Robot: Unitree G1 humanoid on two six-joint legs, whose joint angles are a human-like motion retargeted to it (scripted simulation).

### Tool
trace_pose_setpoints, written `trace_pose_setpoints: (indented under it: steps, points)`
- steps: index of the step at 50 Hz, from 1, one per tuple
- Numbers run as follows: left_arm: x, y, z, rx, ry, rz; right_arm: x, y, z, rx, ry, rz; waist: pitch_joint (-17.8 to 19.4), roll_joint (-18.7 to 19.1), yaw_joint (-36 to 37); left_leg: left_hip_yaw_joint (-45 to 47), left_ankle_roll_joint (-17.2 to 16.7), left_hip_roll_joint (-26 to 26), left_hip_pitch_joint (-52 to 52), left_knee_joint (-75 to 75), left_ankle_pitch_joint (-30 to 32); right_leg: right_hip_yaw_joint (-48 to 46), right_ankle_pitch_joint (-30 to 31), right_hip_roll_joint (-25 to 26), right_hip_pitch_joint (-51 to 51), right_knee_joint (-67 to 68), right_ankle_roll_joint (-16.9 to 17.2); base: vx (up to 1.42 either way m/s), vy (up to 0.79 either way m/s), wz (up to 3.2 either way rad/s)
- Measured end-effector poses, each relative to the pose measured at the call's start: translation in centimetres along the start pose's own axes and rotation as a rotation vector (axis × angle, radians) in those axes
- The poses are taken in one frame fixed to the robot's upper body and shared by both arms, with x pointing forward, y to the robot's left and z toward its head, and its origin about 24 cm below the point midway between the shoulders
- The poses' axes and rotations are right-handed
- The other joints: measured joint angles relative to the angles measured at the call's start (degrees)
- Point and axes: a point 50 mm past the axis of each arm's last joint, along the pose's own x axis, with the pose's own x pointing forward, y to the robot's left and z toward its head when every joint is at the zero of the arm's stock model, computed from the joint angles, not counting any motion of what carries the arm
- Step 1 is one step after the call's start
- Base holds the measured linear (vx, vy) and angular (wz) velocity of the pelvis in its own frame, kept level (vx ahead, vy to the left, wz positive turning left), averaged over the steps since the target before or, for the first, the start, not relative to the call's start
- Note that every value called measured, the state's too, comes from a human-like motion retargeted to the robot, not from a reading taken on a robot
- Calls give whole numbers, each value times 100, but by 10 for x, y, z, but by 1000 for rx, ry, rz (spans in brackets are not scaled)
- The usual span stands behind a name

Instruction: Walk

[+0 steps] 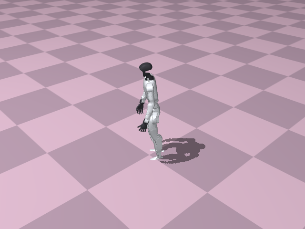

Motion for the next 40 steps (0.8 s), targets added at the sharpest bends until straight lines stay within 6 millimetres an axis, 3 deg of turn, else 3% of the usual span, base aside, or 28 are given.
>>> trace_pose_setpoints:
  steps: [12, 18, 30, 40]
  points:
    - [-6, 4, -30, -16, 116, 22, 0, 2, 11, -35, -67, -3, 37, -300, -409, 18, -24, -226, -49, -22, -125, -105, 4, -657, -1433, 2003, -16, 0, 0, 1]
    - [-10, 4, -46, -37, 172, 27, 0, 5, 12, -16, -81, 2, -43, -309, -795, -7, -153, -222, -69, -25, -192, -8, 267, -611, -2153, 1971, 78, 8, 0, 12]
    - [-5, 13, -21, -58, 59, 77, -6, 1, -17, 96, -29, -22, -196, -111, -1162, -204, -319, -44, 46, -9, -408, 243, 1229, -160, -2759, 227, 494, 15, -4, 10]
    - [-1, 13, 8, -87, -58, 91, -9, -4, -30, 178, 1, -54, -161, 66, -1113, -450, -372, 6, 545, 18, -689, 147, 1499, -245, -2735, 350, 409, 26, -10, 7]
